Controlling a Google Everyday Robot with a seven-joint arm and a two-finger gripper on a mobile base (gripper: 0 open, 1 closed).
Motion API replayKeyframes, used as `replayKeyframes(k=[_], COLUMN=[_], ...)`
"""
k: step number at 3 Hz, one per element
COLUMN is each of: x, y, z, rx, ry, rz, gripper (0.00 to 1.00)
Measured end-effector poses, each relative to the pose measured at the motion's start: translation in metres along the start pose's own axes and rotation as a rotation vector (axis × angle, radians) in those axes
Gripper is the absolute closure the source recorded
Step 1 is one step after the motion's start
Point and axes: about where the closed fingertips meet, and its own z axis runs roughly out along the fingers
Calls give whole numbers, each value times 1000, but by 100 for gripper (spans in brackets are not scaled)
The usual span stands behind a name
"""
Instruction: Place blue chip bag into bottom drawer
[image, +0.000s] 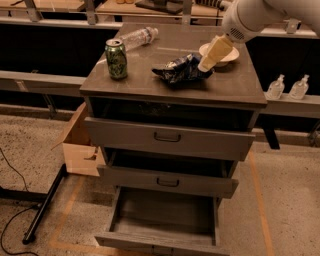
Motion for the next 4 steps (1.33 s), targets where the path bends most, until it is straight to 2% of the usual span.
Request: replayKeyframes(k=[1, 4], x=[15, 7], y=[12, 34], z=[22, 90], rx=[-25, -36], ry=[-13, -114], rz=[6, -10], gripper=[0, 0])
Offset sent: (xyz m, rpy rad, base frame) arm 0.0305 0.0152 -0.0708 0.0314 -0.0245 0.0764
